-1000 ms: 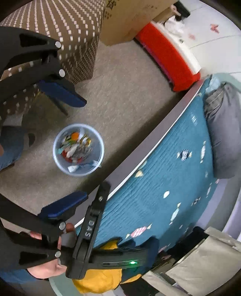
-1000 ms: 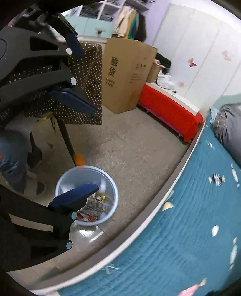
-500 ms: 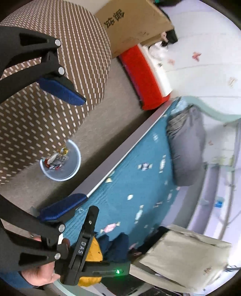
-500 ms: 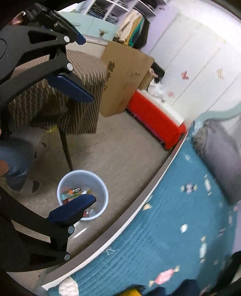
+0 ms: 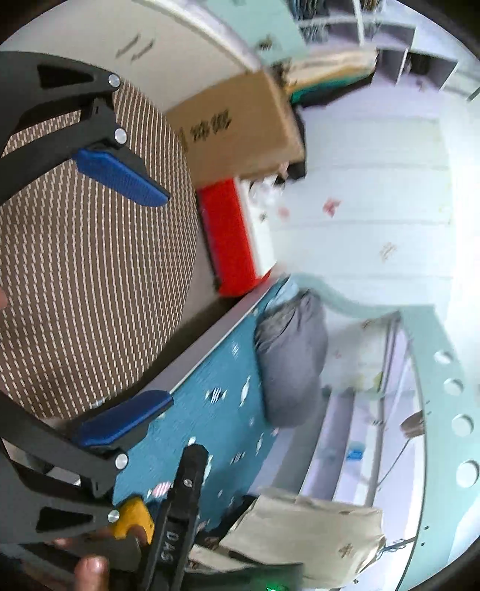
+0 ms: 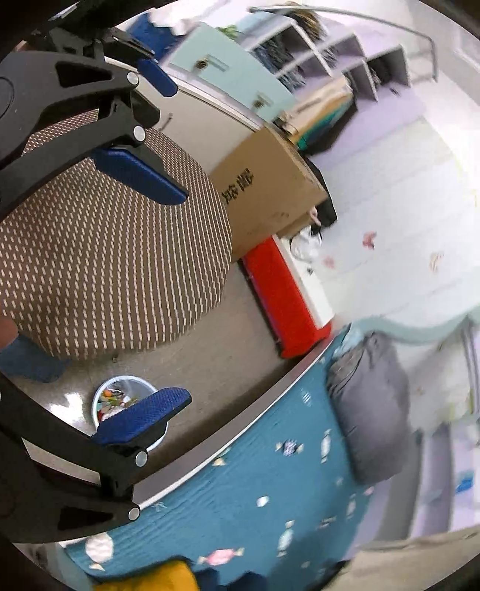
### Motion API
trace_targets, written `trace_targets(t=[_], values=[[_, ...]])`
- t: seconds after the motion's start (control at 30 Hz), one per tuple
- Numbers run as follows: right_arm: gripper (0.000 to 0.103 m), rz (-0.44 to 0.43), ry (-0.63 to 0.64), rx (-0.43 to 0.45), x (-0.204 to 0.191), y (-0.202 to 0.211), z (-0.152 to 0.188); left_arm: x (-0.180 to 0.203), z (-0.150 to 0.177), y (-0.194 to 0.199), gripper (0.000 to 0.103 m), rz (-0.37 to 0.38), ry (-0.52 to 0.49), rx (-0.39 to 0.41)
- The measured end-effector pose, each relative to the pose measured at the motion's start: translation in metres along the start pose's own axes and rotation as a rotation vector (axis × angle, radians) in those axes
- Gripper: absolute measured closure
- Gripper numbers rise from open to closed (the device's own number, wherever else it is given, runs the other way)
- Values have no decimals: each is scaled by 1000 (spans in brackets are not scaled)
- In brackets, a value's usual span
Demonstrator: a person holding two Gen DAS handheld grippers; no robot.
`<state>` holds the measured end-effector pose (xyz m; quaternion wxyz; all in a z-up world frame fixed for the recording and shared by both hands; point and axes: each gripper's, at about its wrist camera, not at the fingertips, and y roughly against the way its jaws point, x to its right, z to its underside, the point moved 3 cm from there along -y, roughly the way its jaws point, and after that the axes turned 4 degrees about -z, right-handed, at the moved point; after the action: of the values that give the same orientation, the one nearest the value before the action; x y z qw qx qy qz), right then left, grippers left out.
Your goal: Collect trash
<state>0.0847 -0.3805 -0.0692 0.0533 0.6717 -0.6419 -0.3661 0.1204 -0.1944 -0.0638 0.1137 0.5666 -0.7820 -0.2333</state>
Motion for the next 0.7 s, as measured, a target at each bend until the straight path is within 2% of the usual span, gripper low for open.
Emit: trace_targets(t=[0.2,0.3,0.57,0.7], values=[[6,-1,123,48,-68,24,2,-43,1,52,5,-137,35,65],[6,-23,176,76,-99,36,3,-63,0,77,5,-167,78,104],[6,-19,297,155,-154,61,6,-95,3,124,5,-248,145,137],[6,-6,346,194,-172,71,7,-109,4,142,5,-248,189,159]])
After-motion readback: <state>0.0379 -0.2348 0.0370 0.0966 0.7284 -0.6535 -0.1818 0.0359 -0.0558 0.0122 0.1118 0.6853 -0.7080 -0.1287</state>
